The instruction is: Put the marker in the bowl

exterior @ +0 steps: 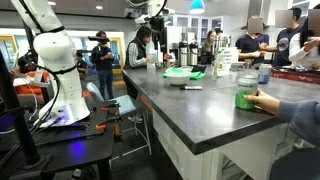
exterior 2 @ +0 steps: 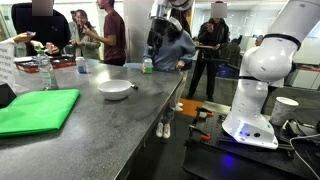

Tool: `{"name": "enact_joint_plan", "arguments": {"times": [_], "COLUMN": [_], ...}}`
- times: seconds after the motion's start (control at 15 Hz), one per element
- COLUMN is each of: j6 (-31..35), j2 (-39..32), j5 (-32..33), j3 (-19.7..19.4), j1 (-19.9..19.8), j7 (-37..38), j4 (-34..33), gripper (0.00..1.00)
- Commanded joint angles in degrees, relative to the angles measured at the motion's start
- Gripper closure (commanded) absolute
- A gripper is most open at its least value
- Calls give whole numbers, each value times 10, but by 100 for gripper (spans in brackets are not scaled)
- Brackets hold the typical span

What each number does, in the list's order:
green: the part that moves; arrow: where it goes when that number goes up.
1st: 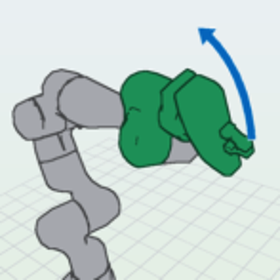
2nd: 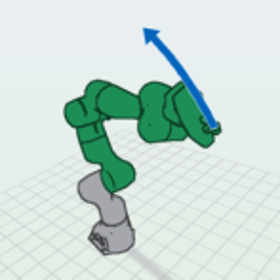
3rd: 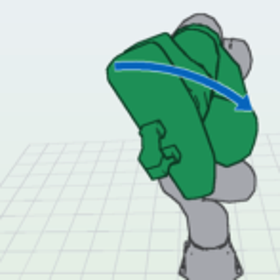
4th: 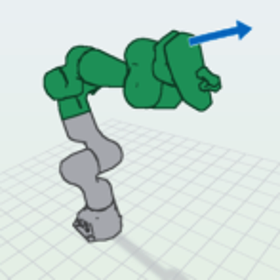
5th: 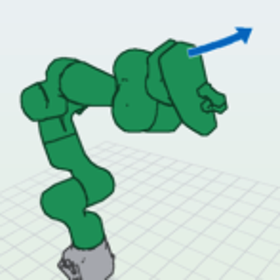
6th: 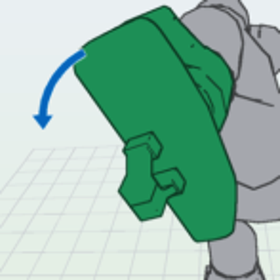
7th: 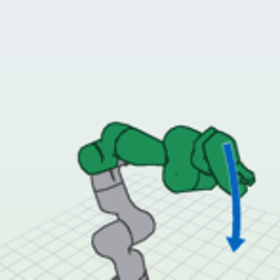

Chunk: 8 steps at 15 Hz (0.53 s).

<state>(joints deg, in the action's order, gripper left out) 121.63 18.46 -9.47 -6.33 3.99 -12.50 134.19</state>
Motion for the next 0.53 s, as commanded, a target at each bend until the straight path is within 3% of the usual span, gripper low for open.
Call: {"name": "enact_joint_plan", "arguments": {"times": [0.0, 0.2, 0.47], "j6": [28, 28, 26], "j2": [-114, -202, -291], "j5": [28, 59, 72], "j3": [29, 40, 38], "j1": [-30, -34, -29], "j7": [107, 206, 279], "j4": [-78, -139, -206], "gripper": [0, 0, 0]}}
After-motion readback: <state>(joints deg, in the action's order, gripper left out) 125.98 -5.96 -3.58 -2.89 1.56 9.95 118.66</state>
